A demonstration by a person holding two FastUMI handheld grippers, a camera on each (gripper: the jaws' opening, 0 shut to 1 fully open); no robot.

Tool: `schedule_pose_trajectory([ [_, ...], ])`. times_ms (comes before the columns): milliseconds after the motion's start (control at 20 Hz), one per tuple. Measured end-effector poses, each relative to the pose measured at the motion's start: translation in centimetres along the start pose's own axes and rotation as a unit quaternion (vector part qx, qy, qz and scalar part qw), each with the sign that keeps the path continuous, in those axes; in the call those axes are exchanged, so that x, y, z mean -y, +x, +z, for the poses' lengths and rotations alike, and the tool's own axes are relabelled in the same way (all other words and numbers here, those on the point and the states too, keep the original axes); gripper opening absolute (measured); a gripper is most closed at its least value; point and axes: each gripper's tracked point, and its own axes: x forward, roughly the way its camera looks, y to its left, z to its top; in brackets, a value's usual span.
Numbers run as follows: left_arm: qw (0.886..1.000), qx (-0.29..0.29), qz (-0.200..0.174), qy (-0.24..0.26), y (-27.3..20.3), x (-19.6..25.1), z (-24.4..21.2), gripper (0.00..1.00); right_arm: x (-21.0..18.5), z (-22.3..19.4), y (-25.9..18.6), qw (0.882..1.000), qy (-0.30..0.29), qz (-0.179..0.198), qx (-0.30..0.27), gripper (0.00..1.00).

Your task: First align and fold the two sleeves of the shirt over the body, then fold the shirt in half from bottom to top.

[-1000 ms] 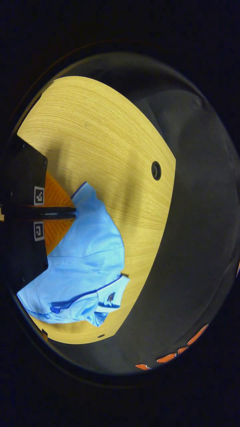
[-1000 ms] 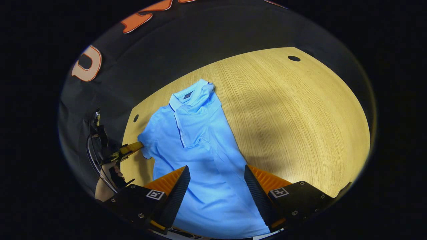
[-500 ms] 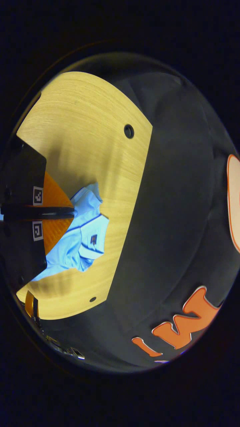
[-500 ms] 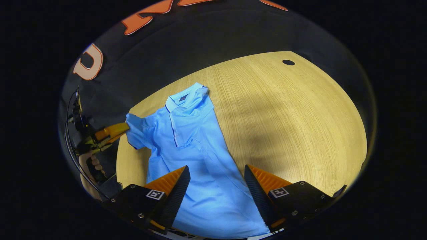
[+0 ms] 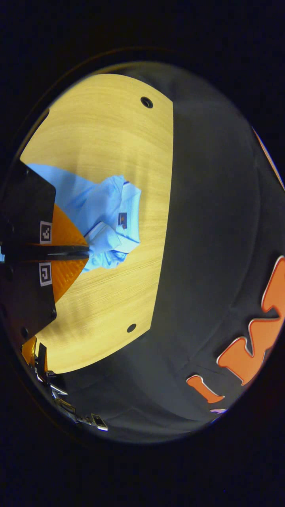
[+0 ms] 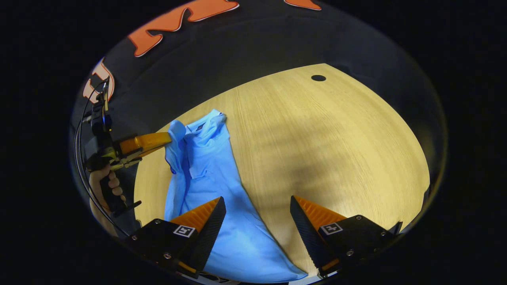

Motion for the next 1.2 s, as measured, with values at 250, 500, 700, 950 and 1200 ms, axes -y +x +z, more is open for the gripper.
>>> schedule_pose_trajectory([
  [250, 0.999, -0.028, 0.034, 0.020, 2.3, 1.6, -1.7, 0.05, 2.3, -0.2, -0.5, 1.000, 0.002, -0.012, -0.003, 0.99],
  [500, 0.999, -0.041, 0.026, -0.010, 3.0, 2.5, -3.4, 0.72, 2.6, -0.4, -0.4, 1.000, -0.006, -0.011, -0.008, 0.99],
  [700, 0.998, -0.038, 0.053, -0.007, -1.0, -0.2, -4.4, 1.00, 1.8, -1.3, -0.3, 0.999, -0.033, -0.011, -0.017, 0.99],
  [950, 0.995, -0.047, 0.083, -0.003, -7.9, -5.2, -7.6, 1.00, 0.1, -4.1, 0.0, 0.996, -0.069, -0.011, -0.047, 0.99],
  [1200, 0.991, -0.084, 0.106, -0.006, -14.4, -9.9, -14.4, 1.00, -0.7, -7.8, -1.2, 0.990, -0.110, -0.023, -0.081, 0.99],
])
